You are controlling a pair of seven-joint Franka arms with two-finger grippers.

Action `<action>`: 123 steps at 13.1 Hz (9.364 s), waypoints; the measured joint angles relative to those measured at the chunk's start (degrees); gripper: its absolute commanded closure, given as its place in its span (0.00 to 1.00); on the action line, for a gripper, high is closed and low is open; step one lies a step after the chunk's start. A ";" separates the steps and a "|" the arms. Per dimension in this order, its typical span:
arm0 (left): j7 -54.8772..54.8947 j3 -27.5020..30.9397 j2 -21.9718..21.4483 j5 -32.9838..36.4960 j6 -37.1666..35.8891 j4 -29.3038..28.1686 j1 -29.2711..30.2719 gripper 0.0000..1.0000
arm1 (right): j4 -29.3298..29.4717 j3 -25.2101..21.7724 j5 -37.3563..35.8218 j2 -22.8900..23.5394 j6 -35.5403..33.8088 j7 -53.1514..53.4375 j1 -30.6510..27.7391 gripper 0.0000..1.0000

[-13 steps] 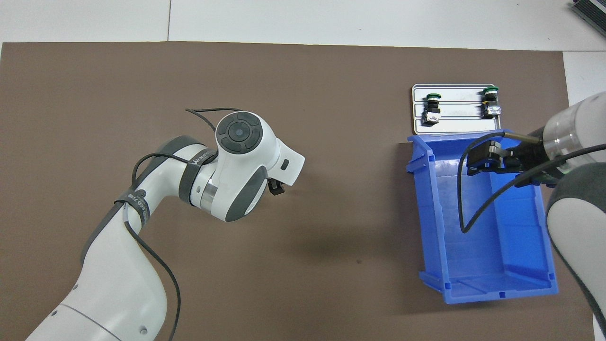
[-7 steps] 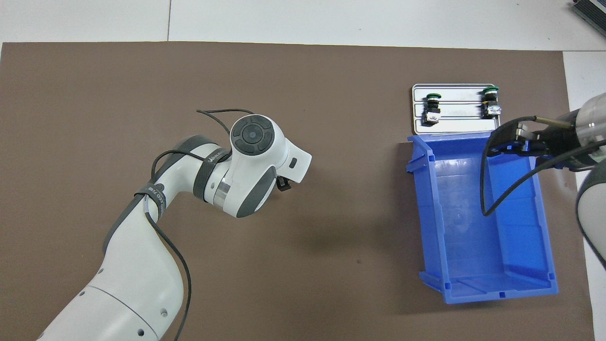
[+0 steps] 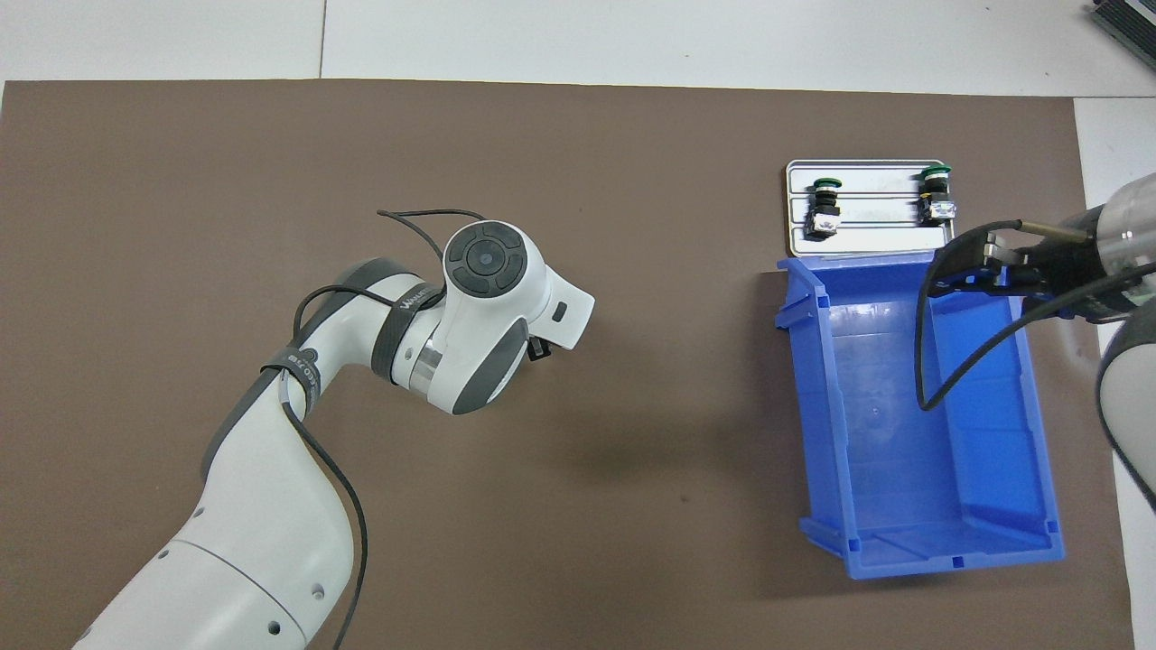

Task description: Place and press button with both arms

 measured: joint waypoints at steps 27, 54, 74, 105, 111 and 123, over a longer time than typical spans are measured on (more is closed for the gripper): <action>62.70 0.17 -24.34 -71.47 -0.22 -27.50 29.30 1.00 | 5.16 -5.43 -0.33 1.07 -6.56 -7.22 1.46 0.01; 117.31 -0.29 -17.16 -136.21 -7.59 -41.83 13.03 0.45 | 5.14 -5.43 -0.33 1.07 -6.56 -7.22 1.47 0.01; 112.92 0.58 -18.11 -125.54 -7.43 -44.50 16.53 0.43 | 5.14 -5.43 -0.33 1.07 -6.56 -7.23 1.48 0.01; -10.03 -0.70 -32.86 -37.72 -5.18 -21.35 19.81 0.97 | 5.10 -5.43 -0.33 1.07 -6.56 -7.23 1.48 0.01; -37.75 -0.84 -28.69 -19.14 -6.15 -15.70 10.98 1.00 | 5.10 -5.43 -0.33 1.07 -6.56 -7.23 1.48 0.01; -50.77 -0.91 -19.56 -7.74 -3.80 -14.44 3.28 1.00 | 5.09 -5.43 -0.33 1.07 -6.56 -7.23 1.48 0.01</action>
